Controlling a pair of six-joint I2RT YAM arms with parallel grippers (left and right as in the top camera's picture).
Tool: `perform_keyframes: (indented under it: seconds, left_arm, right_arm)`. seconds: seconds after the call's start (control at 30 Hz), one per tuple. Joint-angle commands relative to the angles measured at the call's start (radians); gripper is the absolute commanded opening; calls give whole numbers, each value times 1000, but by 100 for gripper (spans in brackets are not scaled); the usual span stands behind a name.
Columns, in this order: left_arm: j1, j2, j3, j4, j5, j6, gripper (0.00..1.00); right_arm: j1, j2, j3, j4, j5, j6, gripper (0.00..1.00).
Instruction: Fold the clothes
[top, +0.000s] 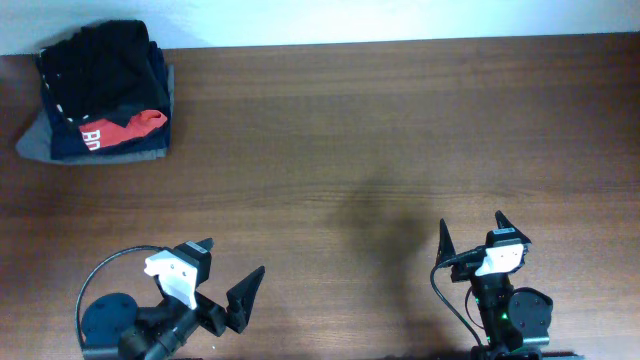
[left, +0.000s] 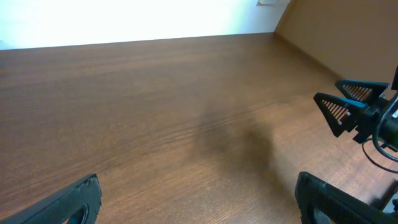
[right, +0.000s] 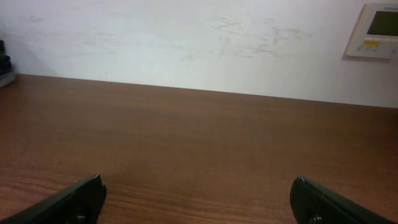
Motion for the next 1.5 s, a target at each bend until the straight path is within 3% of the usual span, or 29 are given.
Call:
perform_keyframes:
  seconds: [0.0, 0.73, 0.93, 1.33, 1.47]
  left_arm:
    - [-4, -10, -6, 5, 0, -3, 99]
    - [-4, -35, -6, -9, 29, 0, 99]
    - [-5, -111, -54, -16, -113, 27, 99]
    - [-29, -262, -360, 426, -171, -9, 99]
    - [-41, -309, -436, 505, -303, -129, 99]
  right_arm:
    - [-6, -11, -5, -8, 20, 5, 99]
    - [-6, -11, -5, -8, 20, 5, 99]
    - [-6, -11, -5, -8, 20, 5, 99]
    - [-6, -11, -5, -8, 20, 5, 99]
    - [-6, -11, -5, -8, 20, 5, 99]
